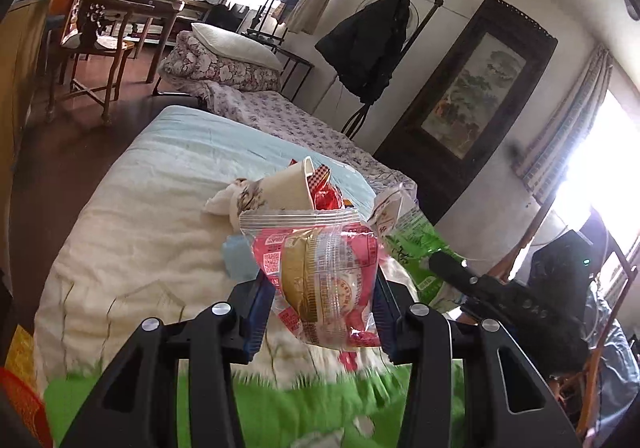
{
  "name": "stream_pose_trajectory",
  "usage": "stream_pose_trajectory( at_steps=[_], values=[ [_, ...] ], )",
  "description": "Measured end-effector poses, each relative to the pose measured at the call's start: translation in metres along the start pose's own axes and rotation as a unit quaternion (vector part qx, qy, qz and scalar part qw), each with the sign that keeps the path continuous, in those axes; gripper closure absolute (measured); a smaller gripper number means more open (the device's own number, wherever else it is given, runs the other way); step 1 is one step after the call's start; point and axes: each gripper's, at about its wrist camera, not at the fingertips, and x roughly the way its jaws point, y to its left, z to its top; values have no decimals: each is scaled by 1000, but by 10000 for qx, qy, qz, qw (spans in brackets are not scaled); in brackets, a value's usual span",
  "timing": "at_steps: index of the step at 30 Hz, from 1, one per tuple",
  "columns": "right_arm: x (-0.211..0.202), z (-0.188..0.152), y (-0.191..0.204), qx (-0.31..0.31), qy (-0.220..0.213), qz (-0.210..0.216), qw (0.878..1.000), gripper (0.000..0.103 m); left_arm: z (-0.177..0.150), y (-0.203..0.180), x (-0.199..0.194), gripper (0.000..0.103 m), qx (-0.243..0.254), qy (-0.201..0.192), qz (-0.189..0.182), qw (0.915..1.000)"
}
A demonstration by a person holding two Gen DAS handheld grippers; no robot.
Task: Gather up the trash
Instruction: 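Carry both items to the red wastebasket and open both grippers over it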
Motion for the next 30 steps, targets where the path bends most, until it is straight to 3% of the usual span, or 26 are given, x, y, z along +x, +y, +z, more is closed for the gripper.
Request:
stream_pose_trajectory(
  at_steps=[7, 11, 18, 21, 26, 30],
  values=[
    [-14, -23, 0, -111, 171, -75, 9998, 78, -11, 23, -70, 58, -162, -256, 347, 9989],
    [-21, -34, 3, -179, 208, -121, 9995, 78, -27, 54, -124, 57, -283, -391, 874, 9950],
    [-25, -50, 7, -326, 350, -180, 9987, 78, -74, 141, -201, 56, -939, -252, 1871, 9775],
    [-23, -57, 11, -431, 447, -242, 9978, 78, -100, 176, -214, 38, -1208, -1, 2313, 9654],
    [-23, -64, 21, -497, 472, -339, 9971, 78, -139, 229, -229, 25, -1870, 297, 2601, 9468],
    [-21, -68, 48, -616, 529, -160, 9966, 78, -151, 246, -249, 15, -1948, 224, 2867, 9378]
  ],
)
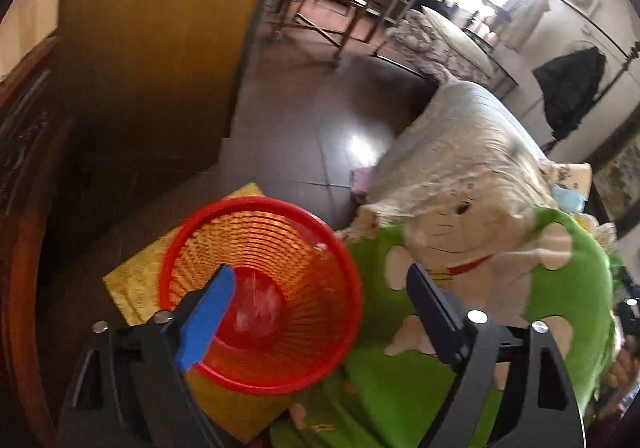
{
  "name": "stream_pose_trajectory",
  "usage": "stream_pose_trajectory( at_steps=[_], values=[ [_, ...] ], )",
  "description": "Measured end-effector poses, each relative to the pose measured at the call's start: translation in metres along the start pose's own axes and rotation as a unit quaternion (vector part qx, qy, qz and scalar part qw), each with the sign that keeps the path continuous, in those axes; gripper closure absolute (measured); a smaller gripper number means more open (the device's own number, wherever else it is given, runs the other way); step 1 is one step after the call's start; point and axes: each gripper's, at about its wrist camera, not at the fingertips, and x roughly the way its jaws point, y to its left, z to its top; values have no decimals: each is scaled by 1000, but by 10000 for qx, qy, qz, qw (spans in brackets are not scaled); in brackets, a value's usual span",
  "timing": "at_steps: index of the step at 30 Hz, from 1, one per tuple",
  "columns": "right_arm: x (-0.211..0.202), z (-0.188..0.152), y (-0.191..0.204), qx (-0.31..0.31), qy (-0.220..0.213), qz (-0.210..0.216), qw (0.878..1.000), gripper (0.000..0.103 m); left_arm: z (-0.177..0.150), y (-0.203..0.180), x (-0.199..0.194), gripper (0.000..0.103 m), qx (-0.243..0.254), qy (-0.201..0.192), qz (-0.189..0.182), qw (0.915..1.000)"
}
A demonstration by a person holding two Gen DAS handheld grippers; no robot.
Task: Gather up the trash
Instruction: 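Carry both items to the red wastebasket and open both grippers over it, then move both tools back over the trash on the bed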
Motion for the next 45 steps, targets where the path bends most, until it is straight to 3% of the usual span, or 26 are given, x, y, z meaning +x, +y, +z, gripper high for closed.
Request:
stream_pose_trajectory(
  at_steps=[6, 12, 17, 18, 20, 23, 28, 33, 36, 43, 45],
  values=[
    [23, -6, 102, -888, 413, 799, 9920, 78, 1, 17, -22, 9, -11, -341, 691, 9970],
    [86, -46, 214, -1839, 1356, 1429, 9630, 78, -1, 48, -37, 6, -163, -572, 1311, 9896],
    [140, -81, 270, -2246, 1906, 1499, 9438, 74, -11, 84, -44, 6, -305, -508, 1657, 9844],
    [153, -88, 277, -2325, 1987, 1454, 9409, 59, -13, 88, -45, 6, -315, -496, 1725, 9832],
    [173, -98, 281, -2522, 1995, 1211, 9391, 41, -17, 96, -45, 6, -352, -457, 1853, 9810],
    [187, -103, 275, -2260, 2322, 1231, 9380, 41, -21, 101, -42, 6, -417, -412, 1882, 9804],
    [174, -92, 253, -1752, 2142, 1404, 9506, 41, -20, 95, -42, 6, -452, -426, 1765, 9823],
    [140, -79, 247, -2095, 1639, 1208, 9564, 41, -16, 58, -50, 6, -1, -550, 1717, 9836],
    [120, -61, 235, -2165, 1207, 1012, 9635, 35, -13, 32, -57, 6, 297, -637, 1667, 9835],
    [67, -14, 158, -1488, 388, 404, 9873, 30, -2, -49, -75, 6, 1026, -883, 1334, 9818],
    [51, -5, 130, -1296, 125, 195, 9913, 24, 1, -73, -76, 6, 1267, -938, 1278, 9792]
  ],
)
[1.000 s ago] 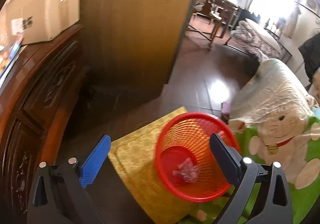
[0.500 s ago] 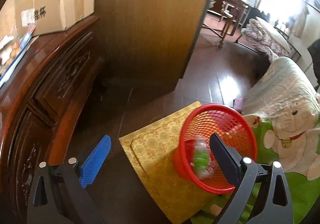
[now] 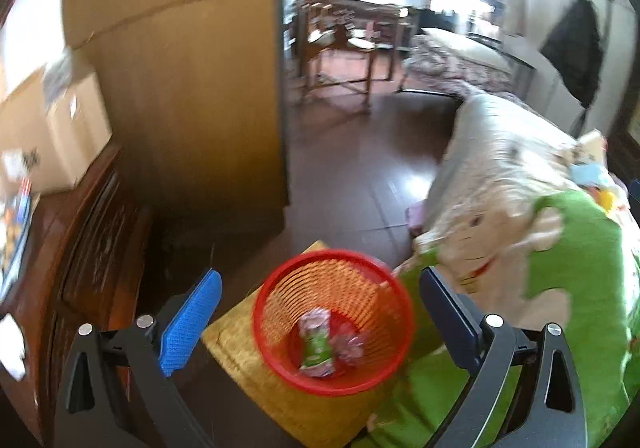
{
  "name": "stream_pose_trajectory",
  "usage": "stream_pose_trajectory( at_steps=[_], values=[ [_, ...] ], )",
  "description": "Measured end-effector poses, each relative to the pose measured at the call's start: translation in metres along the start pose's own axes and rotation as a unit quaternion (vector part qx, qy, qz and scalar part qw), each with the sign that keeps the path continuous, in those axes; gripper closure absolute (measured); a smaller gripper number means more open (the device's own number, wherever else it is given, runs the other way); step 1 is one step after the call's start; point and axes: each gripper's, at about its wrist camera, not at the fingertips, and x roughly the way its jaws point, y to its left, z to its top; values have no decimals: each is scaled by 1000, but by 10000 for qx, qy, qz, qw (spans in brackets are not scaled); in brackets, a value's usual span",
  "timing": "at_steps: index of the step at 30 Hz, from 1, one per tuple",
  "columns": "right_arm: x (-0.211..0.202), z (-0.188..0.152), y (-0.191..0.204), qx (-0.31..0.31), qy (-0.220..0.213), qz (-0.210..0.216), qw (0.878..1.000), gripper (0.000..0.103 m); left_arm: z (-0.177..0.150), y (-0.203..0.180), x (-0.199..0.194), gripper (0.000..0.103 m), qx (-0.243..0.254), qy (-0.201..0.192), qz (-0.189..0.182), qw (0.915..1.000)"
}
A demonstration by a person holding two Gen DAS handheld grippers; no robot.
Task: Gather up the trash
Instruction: 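Move both tools back over the trash on the bed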
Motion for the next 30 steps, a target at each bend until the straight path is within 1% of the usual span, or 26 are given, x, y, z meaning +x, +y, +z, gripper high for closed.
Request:
stream_pose_trajectory(
  at_steps=[2, 3, 4, 5, 8, 9, 10, 13, 14, 17, 19, 22, 24, 27, 30],
  values=[
    [-17, 1, -33, 226, -207, -397, 9987, 22, 11, -29, -6, 6, 267, -89, -137, 9995],
    [-22, 1, -43, 275, -241, -577, 9977, 21, 16, -41, -7, 6, 351, -109, -221, 9991],
    [-27, 2, -58, 337, -260, -873, 9953, 21, 19, -51, -7, 6, 419, -116, -304, 9986],
    [-30, 3, -74, 394, -260, -1186, 9918, 21, 26, -68, -6, 6, 520, -101, -439, 9976],
    [-36, 9, -117, 602, -172, -1849, 9808, 21, 45, -118, -1, 6, 777, -24, -761, 9941],
    [-38, 12, -134, 772, -135, -2038, 9759, 21, 50, -138, 0, 6, 879, -20, -876, 9923],
    [-40, 16, -150, 949, -124, -2118, 9726, 21, 55, -154, 1, 6, 985, -20, -978, 9903],
    [-46, 19, -190, 1539, -198, -2165, 9639, 20, 71, -222, 9, 6, 1497, -56, -1245, 9808],
    [-47, 18, -201, 1710, -226, -2129, 9617, 19, 71, -237, 12, 6, 1622, -63, -1279, 9784],
    [-43, 7, -234, 2564, -127, -1767, 9502, 19, 80, -295, 28, 6, 1967, -92, -1299, 9718],
    [-41, 1, -249, 2961, -65, -1500, 9433, 19, 87, -326, 43, 6, 2034, 32, -1433, 9685],
    [-40, -5, -255, 3176, -54, -1273, 9396, 18, 99, -370, 74, 6, 2045, 348, -1689, 9636],
    [-39, -9, -257, 3279, -32, -1212, 9369, 17, 104, -389, 92, 6, 2102, 452, -1736, 9611],
    [-35, -12, -260, 3432, -12, -1156, 9321, 17, 109, -414, 110, 6, 2132, 544, -1858, 9576],
    [-29, -11, -262, 3474, 42, -1156, 9306, 16, 115, -428, 133, 6, 2045, 675, -1899, 9579]
  ],
)
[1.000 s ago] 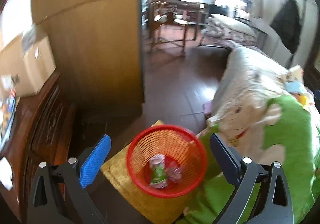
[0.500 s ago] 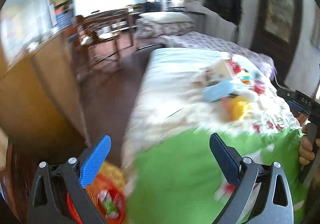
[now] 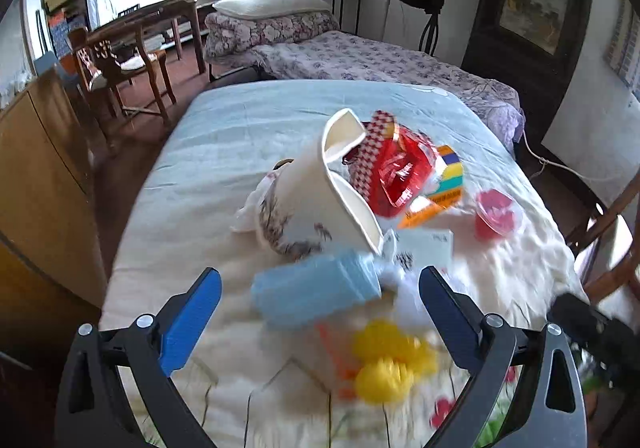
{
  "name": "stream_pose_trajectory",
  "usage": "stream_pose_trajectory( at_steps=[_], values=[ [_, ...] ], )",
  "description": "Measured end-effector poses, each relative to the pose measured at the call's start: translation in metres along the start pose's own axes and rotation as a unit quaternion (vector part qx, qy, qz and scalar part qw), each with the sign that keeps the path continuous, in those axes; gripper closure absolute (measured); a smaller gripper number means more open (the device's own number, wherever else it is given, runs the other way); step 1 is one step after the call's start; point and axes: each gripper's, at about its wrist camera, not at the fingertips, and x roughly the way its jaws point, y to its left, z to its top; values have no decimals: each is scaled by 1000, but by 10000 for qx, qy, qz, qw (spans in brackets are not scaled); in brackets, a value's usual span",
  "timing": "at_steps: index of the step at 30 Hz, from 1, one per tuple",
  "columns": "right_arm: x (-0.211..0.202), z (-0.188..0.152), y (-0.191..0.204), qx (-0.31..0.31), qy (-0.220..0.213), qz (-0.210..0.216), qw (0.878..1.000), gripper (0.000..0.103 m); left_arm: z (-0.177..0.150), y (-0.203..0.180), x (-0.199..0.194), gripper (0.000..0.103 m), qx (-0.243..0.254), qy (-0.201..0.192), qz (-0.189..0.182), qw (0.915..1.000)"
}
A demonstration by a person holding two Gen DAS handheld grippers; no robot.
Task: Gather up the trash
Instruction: 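Move both tools back over the trash on the bed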
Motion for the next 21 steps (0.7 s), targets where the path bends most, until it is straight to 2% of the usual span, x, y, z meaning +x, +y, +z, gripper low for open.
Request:
stream_pose_trajectory(
  at_steps=[4, 6, 8, 12, 14, 17, 20, 21],
  values=[
    [2, -2, -1, 8, 47, 27, 10000, 16, -10, 19, 24, 6, -269, 330, 269, 9987],
    [0, -2, -2, 2, 63, 50, 10000, 16, -17, 30, 23, 6, -454, 500, 104, 9977],
    [0, -4, 0, -28, 65, 53, 10000, 16, -22, 42, 9, 6, -681, 308, -238, 9969],
    [-2, -5, 3, -89, 27, 40, 9999, 16, -26, 60, -4, 6, -1012, 52, -495, 9936],
    [-2, -6, 2, -61, 10, 62, 10000, 16, -25, 57, 0, 6, -912, 91, -467, 9947],
    [-4, -6, 1, -24, -27, 89, 10000, 16, -20, 34, 0, 6, -232, -42, -232, 9995],
    [-4, -7, 1, -79, -61, 70, 9999, 16, -14, 11, 7, 6, 401, -126, 73, 9991],
    [-4, -7, 2, -95, -73, 72, 9999, 16, -13, 9, 11, 14, 500, -79, 131, 9986]
  ],
)
